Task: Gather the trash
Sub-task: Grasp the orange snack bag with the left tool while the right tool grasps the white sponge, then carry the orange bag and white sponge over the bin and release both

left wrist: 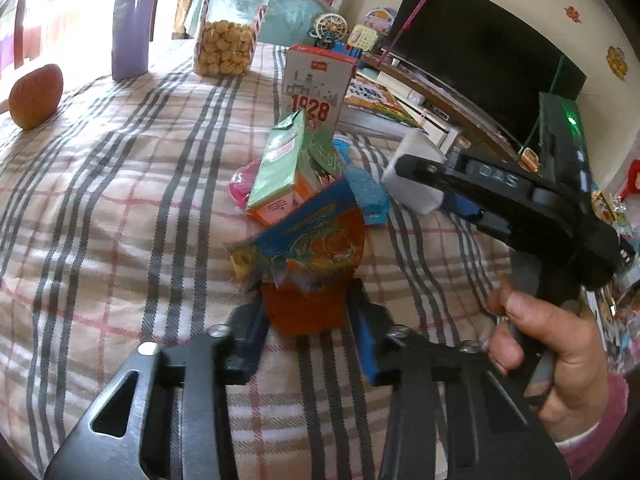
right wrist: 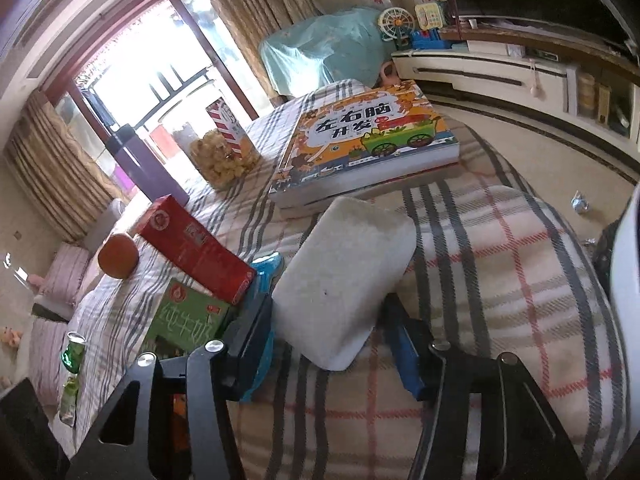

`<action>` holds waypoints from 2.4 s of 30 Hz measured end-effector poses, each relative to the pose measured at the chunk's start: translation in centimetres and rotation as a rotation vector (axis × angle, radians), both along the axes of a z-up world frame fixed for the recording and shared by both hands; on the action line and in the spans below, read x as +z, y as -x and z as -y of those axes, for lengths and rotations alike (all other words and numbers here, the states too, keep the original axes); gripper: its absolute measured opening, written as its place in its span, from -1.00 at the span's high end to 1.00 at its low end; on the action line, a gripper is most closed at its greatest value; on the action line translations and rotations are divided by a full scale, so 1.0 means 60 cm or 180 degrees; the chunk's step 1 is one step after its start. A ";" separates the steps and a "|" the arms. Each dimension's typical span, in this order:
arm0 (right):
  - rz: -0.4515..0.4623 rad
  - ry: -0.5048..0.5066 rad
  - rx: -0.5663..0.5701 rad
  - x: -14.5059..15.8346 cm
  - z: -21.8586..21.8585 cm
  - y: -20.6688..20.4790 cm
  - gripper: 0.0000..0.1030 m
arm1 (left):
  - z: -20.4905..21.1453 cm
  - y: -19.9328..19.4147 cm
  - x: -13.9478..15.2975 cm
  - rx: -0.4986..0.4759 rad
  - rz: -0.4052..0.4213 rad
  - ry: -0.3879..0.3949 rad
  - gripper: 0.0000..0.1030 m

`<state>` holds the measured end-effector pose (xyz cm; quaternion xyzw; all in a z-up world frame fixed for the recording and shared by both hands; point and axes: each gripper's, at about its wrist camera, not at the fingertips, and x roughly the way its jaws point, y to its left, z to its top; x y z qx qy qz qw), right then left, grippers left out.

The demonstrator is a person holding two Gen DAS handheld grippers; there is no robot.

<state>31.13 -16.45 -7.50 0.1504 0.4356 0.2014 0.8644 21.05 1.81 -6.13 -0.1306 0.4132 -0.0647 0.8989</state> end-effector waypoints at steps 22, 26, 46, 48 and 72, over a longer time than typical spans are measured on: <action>0.0192 -0.0265 -0.0200 0.060 0.162 0.157 -0.09 | 0.105 0.026 0.042 -0.0474 0.0245 0.0055 0.90; 0.0202 -0.0269 -0.0302 0.064 0.193 0.176 -0.09 | 0.130 0.023 0.046 -0.0586 0.0245 0.0079 0.90; 0.0275 -0.0221 -0.0780 0.071 0.323 0.209 -0.10 | 0.273 -0.012 0.077 -0.1075 0.0290 0.0118 0.90; 0.0275 -0.0212 -0.0815 0.070 0.332 0.208 -0.10 | 0.284 -0.015 0.078 -0.1106 0.0288 0.0114 0.90; 0.0285 -0.0119 -0.0944 0.069 0.389 0.188 -0.11 | 0.369 -0.069 0.090 -0.1293 0.0302 -0.0008 0.90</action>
